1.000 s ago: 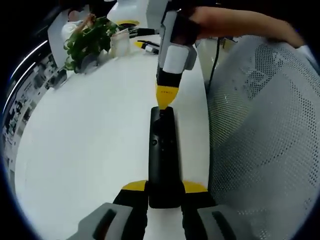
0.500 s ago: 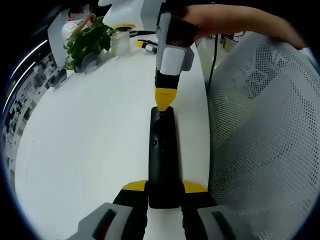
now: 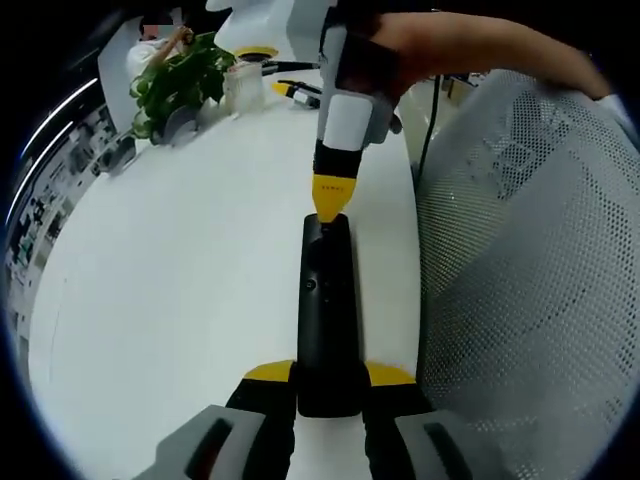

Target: Press the specified remote control buttons in sequence, fully releasing each button before pressing the next.

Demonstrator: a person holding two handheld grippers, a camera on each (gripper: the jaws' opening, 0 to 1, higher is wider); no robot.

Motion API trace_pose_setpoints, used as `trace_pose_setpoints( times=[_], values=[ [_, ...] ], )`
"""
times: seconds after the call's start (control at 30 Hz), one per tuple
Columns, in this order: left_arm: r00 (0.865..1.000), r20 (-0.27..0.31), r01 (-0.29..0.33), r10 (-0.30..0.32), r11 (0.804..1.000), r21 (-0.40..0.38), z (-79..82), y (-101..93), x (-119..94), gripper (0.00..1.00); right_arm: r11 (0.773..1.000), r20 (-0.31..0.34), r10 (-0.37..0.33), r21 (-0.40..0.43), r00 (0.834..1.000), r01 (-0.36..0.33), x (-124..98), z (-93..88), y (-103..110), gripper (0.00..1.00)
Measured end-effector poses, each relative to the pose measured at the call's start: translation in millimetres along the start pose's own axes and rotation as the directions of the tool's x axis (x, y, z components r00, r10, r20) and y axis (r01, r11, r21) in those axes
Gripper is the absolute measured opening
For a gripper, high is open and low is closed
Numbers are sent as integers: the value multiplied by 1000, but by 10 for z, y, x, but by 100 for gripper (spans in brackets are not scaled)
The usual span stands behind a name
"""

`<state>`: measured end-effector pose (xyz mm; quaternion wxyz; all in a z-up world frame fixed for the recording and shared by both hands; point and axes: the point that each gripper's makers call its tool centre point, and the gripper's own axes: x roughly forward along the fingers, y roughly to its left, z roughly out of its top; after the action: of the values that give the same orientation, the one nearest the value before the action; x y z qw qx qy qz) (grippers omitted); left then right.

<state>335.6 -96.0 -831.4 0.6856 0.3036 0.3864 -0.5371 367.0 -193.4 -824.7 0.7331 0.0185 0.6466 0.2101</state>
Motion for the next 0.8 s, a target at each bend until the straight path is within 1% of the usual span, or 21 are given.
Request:
trace_pose_setpoints(
  times=[0.33, 0.4, 0.53, 0.8],
  values=[
    [1000, 5, 1, -1, 1000, 2, 1, -2, 2, 25, 1000, -9, -16, -18, 1000, 16, -7, -4, 23, 0],
    [1000, 5, 2, -2, 1000, 4, 1, -3, 2, 25, 1000, -6, -12, -21, 1000, 12, -4, -2, 34, 0],
    [1000, 7, 3, -3, 1000, 4, -1, -5, 2, 25, 1000, -13, 18, -18, 1000, -18, 9, -12, 102, 0],
    [1000, 7, 2, -2, 1000, 2, -3, -7, 1, 25, 1000, -14, 14, -23, 1000, -15, 22, -18, 107, 0]
  ],
)
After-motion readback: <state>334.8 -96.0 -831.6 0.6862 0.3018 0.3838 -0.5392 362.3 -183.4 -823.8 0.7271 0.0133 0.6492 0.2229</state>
